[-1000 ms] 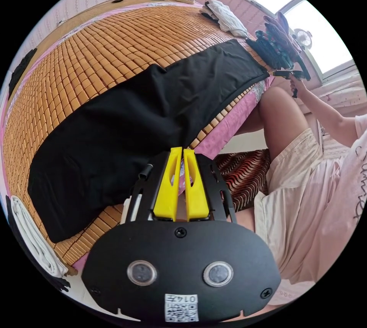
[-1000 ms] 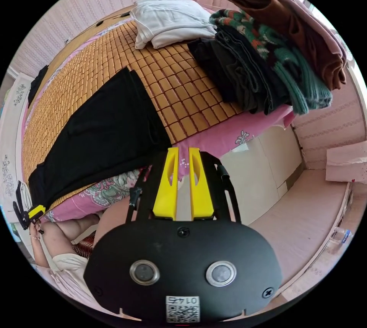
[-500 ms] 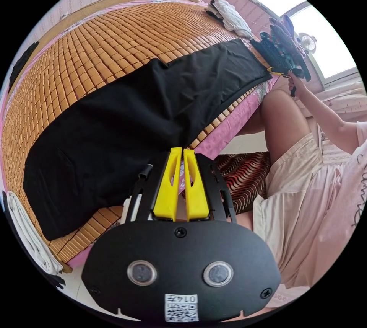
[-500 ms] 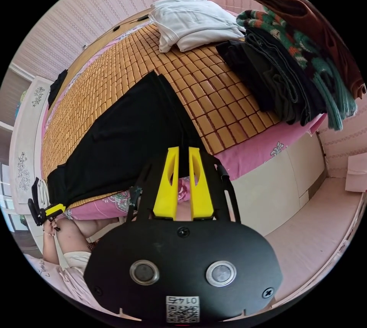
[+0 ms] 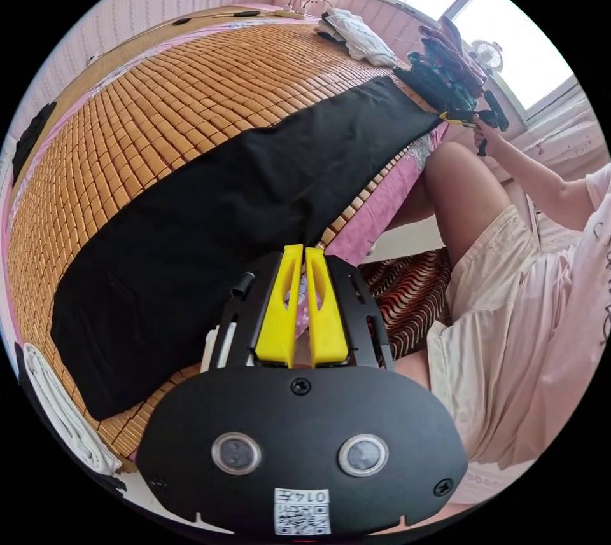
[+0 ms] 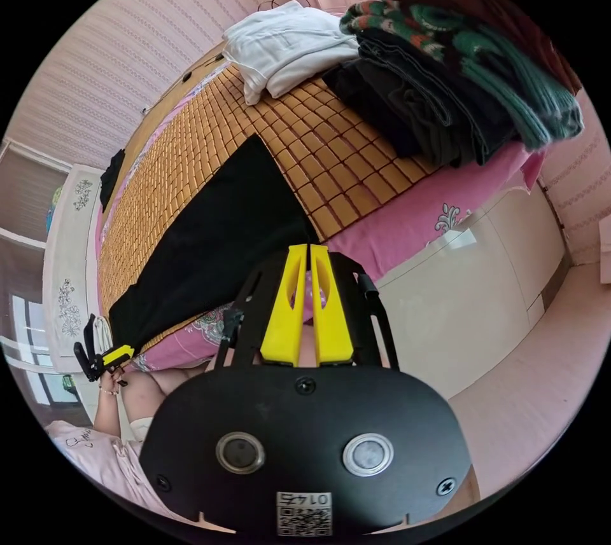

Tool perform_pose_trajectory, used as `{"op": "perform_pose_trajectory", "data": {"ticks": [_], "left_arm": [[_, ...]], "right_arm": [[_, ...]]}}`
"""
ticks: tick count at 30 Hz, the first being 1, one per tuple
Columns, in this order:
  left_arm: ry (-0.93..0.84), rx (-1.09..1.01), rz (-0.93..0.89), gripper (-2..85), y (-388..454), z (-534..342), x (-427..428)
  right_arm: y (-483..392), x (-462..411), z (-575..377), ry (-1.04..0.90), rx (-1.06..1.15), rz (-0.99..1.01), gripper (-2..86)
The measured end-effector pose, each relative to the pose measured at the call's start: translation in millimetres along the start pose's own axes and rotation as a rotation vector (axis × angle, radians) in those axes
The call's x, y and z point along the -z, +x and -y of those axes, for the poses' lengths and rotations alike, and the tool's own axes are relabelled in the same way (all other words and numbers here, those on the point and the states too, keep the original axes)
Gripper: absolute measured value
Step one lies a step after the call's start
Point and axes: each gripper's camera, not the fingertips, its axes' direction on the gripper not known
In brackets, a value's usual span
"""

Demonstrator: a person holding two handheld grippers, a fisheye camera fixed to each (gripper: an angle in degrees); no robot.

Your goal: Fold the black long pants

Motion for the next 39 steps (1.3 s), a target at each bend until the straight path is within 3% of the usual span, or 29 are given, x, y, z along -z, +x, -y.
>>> {"op": "perform_pose_trajectory", "data": {"ticks": [7,13,18,20,23,32,39], "left_arm": [[-0.105,0.08,-0.062,-0.5,-15.9,-20.2,-13.4],[-0.039,0.078,-0.119,3.5,-25.7,-54.6,23.2],[0.056,0.294,0.102,4.3,-71.4,-119.5,78.4],[0.097,0.451,0.227,4.6,-103.6,-160.8,104.4],[0.168,0.591,0.271,5.2,-136.3,-210.5,131.3],[0.36,0.566,0.208,12.0,-176.4,-297.1,159.2],[0.405,0.451,0.161,15.7,-202.6,-324.0,159.2]], "right_arm": [[-36.8,-19.8,10.3,-0.057,0.035,-0.085,2.5],[-83.3,-15.1,20.6,-0.022,0.052,-0.252,1.8],[-174.9,-29.1,27.8,-0.012,0.28,-0.272,1.9],[-244.3,-48.2,27.9,-0.04,0.468,-0.246,2.8],[-349.0,-81.8,18.7,-0.096,0.725,-0.11,5.0],[-734.8,-185.2,-73.8,-0.318,1.4,0.342,9.0],[-938.1,-264.4,-136.8,-0.373,1.587,0.257,11.6]]}}
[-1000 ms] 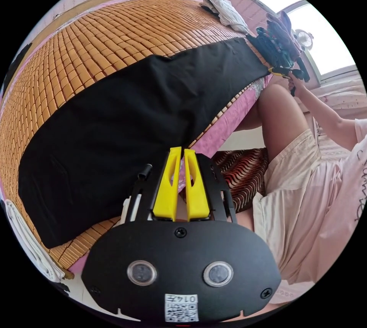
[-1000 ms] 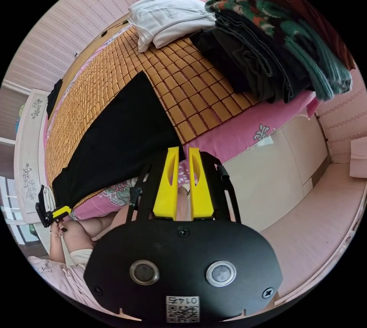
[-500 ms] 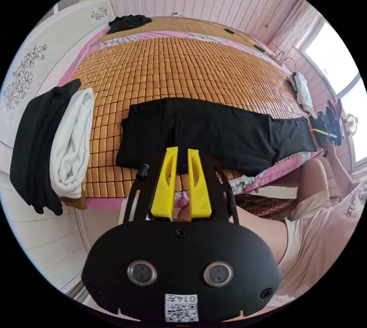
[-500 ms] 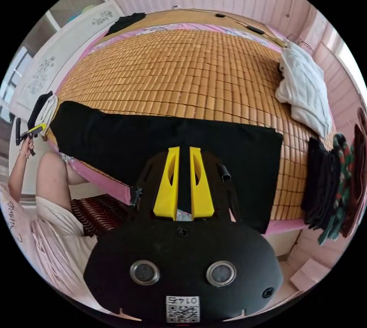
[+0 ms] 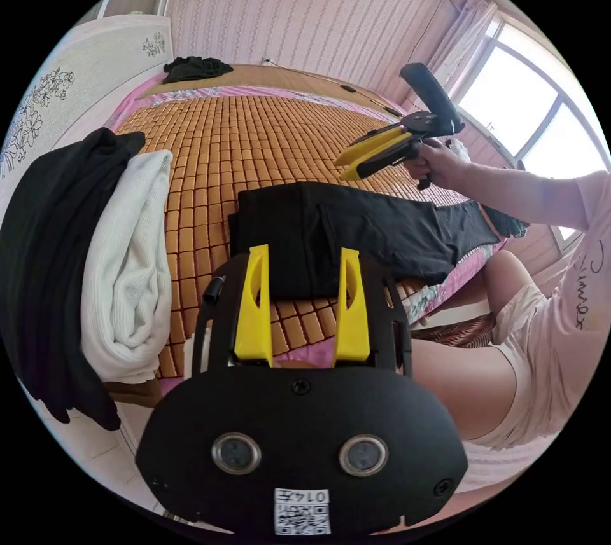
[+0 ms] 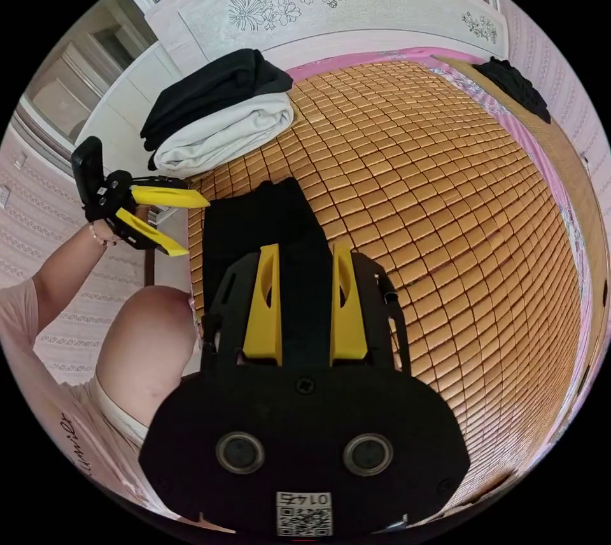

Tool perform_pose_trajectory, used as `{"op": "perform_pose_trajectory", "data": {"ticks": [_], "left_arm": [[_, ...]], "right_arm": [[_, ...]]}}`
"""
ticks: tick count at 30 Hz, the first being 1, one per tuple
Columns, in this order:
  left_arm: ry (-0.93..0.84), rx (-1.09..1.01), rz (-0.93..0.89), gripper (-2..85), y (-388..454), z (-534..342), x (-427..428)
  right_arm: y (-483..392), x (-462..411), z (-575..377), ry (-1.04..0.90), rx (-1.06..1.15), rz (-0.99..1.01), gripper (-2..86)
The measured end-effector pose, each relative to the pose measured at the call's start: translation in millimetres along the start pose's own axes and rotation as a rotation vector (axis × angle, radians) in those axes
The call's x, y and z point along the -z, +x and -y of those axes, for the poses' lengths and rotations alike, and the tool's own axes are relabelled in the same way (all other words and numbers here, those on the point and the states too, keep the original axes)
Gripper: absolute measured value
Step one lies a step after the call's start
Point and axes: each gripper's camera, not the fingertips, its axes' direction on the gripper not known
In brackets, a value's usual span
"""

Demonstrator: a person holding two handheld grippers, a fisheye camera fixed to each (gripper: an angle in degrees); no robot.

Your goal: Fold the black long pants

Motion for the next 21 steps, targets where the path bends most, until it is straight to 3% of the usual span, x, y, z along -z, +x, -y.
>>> {"op": "perform_pose_trajectory", "data": {"ticks": [3,5,9,15,18,19,21], "left_arm": [[0.004,-0.024,0.002,16.7,-15.3,0.0,-2.2],[0.009,-0.034,-0.019,17.3,-27.6,2.3,-3.7],[0.043,-0.049,-0.03,18.6,-45.2,7.9,-5.0],[0.077,-0.135,-0.086,18.9,-56.1,22.0,-1.4],[-0.047,-0.175,-0.217,8.0,-57.9,31.5,-8.2],[-0.1,-0.179,-0.268,0.5,-58.6,33.9,-9.7],[-0.126,-0.13,-0.282,-0.4,-62.0,35.4,-5.4]], "right_arm": [[0.0,-38.3,49.9,-0.102,0.023,-0.062,10.9],[1.2,-51.1,71.3,-0.144,0.053,0.016,5.8],[-5.1,-33.6,83.8,-0.067,0.15,0.124,1.4],[-37.3,9.1,96.9,0.021,0.522,0.364,1.0],[-31.4,21.5,116.5,0.051,0.558,0.51,1.1],[-26.2,21.1,125.9,0.062,0.531,0.493,1.2],[-18.2,12.9,140.4,0.059,0.477,0.43,1.4]]}}
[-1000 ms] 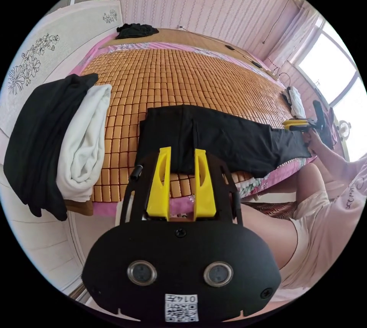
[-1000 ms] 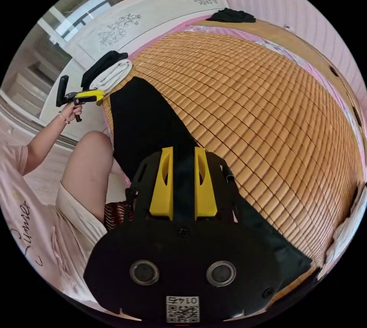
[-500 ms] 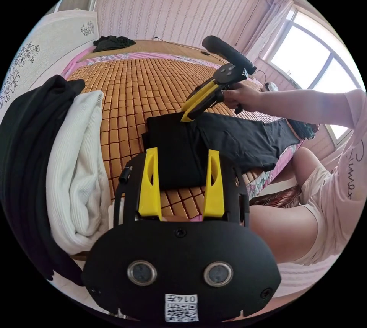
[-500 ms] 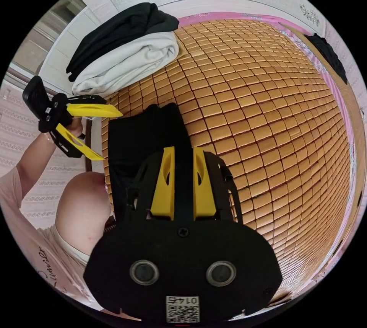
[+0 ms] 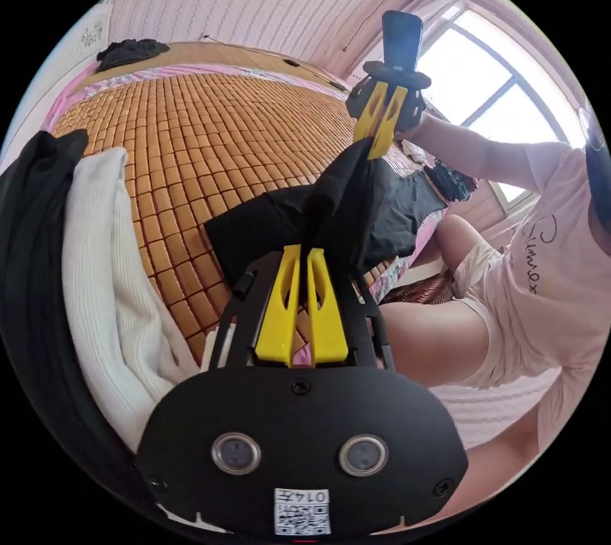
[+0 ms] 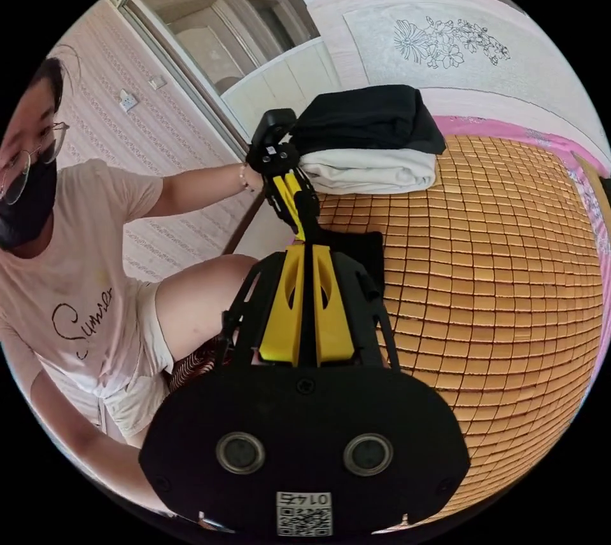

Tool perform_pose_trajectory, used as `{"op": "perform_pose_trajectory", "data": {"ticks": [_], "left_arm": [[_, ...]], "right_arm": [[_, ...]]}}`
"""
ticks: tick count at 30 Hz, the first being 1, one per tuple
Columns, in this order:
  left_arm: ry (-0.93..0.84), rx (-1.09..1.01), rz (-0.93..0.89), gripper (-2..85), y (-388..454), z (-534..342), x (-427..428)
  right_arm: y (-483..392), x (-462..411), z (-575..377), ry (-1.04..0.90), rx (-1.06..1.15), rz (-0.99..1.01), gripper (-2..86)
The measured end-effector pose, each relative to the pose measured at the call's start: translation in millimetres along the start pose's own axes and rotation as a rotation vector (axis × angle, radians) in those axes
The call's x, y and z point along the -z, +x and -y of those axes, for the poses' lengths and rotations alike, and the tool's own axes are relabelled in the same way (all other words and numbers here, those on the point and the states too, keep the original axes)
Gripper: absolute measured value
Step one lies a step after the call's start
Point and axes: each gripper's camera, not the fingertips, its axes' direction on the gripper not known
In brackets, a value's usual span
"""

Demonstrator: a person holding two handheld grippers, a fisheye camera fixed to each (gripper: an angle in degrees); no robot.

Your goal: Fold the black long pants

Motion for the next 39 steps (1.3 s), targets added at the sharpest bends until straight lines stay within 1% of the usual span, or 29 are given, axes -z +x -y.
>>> {"op": "perform_pose_trajectory", "data": {"ticks": [1,4,6,8,11,16,21,23,25,26,27,29,30,32,34,36,38,39], "left_arm": [[-0.016,0.054,0.016,-0.6,-1.7,-0.4,5.9],[-0.08,0.203,-0.046,-0.9,-9.6,2.4,15.4],[-0.126,0.281,-0.063,-1.0,-14.6,7.8,13.1],[-0.23,0.346,-0.007,-1.0,-20.2,17.2,2.0],[-0.326,0.387,0.035,-1.0,-24.6,28.7,-15.6],[-0.416,0.388,0.086,-0.9,-14.2,44.3,-35.1],[-0.432,0.352,0.153,-0.5,18.2,57.9,-34.7],[-0.516,0.361,0.234,0.5,23.3,62.3,-55.9],[-0.593,0.345,0.316,3.9,28.4,63.4,-76.6],[-0.611,0.337,0.366,4.9,34.3,63.9,-83.6],[-0.611,0.331,0.389,5.4,38.4,64.2,-84.5],[-0.6,0.302,0.502,6.0,57.2,63.2,-78.3],[-0.601,0.293,0.543,6.0,62.3,61.8,-75.8],[-0.605,0.275,0.701,4.8,83.4,52.4,-63.7],[-0.552,0.284,0.751,4.0,103.5,46.4,-52.4],[-0.45,0.246,0.688,1.4,131.2,45.1,-46.2],[-0.237,0.145,0.482,-0.3,176.3,52.0,-54.5],[-0.185,0.118,0.413,-0.5,187.3,55.3,-60.8]], "right_arm": [[14.1,-8.7,6.1,-0.031,-0.06,-0.033,1.6],[48.8,-40.7,21.8,-0.101,-0.204,-0.03,2.5],[61.4,-61.1,31.5,-0.144,-0.262,-0.055,3.4],[71.0,-83.5,42.6,-0.212,-0.31,-0.104,4.8],[74.4,-92.9,52.7,-0.244,-0.329,-0.163,5.2],[69.9,-92.1,64.6,-0.255,-0.309,-0.149,4.6],[62.7,-84.3,69.4,-0.222,-0.289,-0.128,4.7],[68.1,-91.3,69.7,-0.243,-0.335,-0.169,7.2],[66.9,-85.1,64.3,-0.23,-0.361,-0.21,7.6],[61.6,-72.1,56.4,-0.206,-0.372,-0.26,6.2],[57.2,-63.2,50.5,-0.188,-0.372,-0.295,5.5],[33.7,-20.3,13.0,-0.132,-0.38,-0.43,2.6],[26.7,-9.3,0.2,-0.126,-0.387,-0.462,2.0],[-3.8,30.4,-62.1,-0.13,-0.457,-0.601,0.5],[-27.2,51.9,-115.2,-0.152,-0.559,-0.672,0.1],[-49.3,61.5,-166.4,-0.197,-0.673,-0.669,-0.1],[-76.3,55.9,-219.3,-0.255,-0.811,-0.634,-0.2],[-82.5,52.2,-228.6,-0.261,-0.832,-0.621,-0.3]]}}
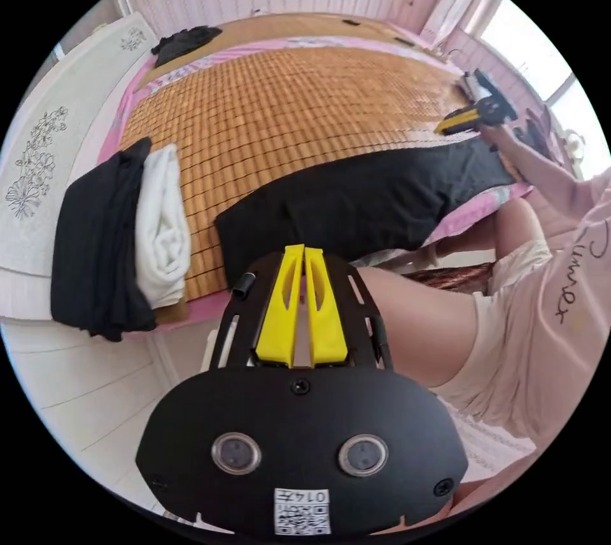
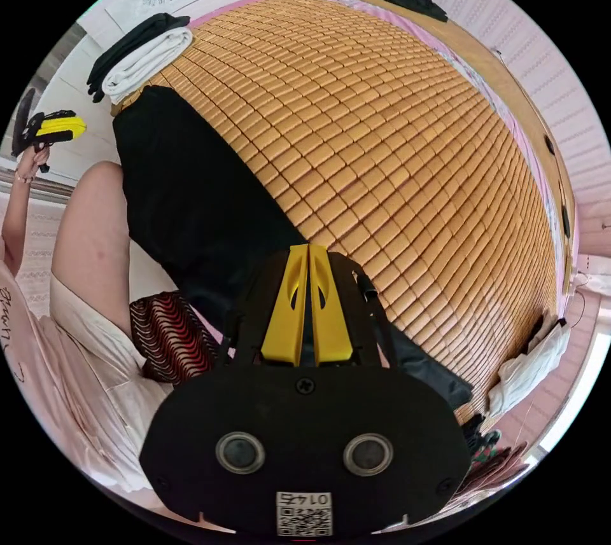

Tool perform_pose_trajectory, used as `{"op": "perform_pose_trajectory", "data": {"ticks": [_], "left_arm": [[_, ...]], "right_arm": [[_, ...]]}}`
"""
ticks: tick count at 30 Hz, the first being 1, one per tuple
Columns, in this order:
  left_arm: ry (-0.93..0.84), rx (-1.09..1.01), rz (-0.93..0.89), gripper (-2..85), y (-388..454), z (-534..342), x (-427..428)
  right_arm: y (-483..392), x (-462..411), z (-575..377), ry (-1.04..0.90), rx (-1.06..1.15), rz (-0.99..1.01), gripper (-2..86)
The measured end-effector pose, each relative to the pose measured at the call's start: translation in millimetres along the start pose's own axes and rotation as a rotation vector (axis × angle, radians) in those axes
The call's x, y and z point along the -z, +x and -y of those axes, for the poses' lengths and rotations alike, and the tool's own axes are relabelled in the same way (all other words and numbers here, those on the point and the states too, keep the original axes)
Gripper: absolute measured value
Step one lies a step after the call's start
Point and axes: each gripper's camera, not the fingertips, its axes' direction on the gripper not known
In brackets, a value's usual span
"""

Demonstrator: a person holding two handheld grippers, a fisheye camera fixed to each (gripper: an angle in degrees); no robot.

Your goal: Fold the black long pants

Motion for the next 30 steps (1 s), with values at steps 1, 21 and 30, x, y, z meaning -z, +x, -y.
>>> {"op": "perform_pose_trajectory", "data": {"ticks": [1,21,30], "left_arm": [[0.086,-0.047,-0.137,-0.7,27.6,7.7,-6.5],[-0.011,-0.374,-0.218,-1.0,268.4,80.4,-158.1],[-0.05,-0.421,-0.227,-1.0,282.1,81.6,-178.6]], "right_arm": [[-2.1,-8.3,-17.4,-0.018,-0.026,0.027,-0.3],[11.2,-23.3,-54.4,-0.028,-0.002,0.004,-0.4],[59.7,-27.0,-84.1,-0.082,-0.018,0.024,-0.4]]}}
